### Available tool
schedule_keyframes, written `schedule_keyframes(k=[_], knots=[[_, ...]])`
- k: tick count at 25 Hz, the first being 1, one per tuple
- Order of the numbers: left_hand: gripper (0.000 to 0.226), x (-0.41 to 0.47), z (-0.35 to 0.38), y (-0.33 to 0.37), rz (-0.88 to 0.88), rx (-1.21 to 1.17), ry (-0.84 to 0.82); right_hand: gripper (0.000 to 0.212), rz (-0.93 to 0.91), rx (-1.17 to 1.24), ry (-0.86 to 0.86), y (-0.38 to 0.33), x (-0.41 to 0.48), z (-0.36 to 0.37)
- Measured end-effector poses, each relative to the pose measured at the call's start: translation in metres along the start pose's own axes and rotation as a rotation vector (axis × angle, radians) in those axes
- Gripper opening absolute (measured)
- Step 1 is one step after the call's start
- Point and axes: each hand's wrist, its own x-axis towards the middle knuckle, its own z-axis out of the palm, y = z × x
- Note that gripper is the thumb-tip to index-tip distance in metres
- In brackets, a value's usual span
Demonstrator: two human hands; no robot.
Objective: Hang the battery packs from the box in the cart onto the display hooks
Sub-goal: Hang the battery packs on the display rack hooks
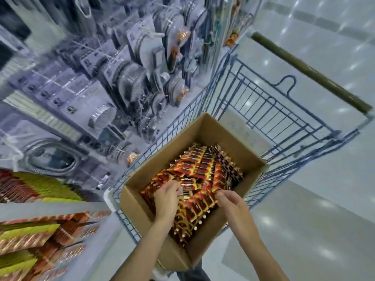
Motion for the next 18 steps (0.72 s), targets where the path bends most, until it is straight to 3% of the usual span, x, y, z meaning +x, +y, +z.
schedule_keyframes(k=[1,4,7,13,18], knots=[[0.010,0.015,0.012,0.007,-0.057,-0.034,0.036,0.019,0.009,0.009,-0.004,-0.001,0.003,-0.002],[0.040,0.067,0.040,0.023,-0.253,-0.131,0.107,0.017,0.041,0.019,-0.014,-0.001,0.011,-0.004],[0.053,0.114,0.042,0.032,-0.448,-0.336,0.107,0.012,0.059,0.023,-0.022,0.005,0.011,-0.006],[0.033,0.175,0.042,0.023,-0.541,-0.449,0.177,0.012,0.148,0.070,0.022,0.010,0.019,-0.010],[0.027,0.147,0.034,0.032,-0.559,-0.649,0.112,0.010,0.162,0.089,0.043,0.012,0.026,-0.015]])
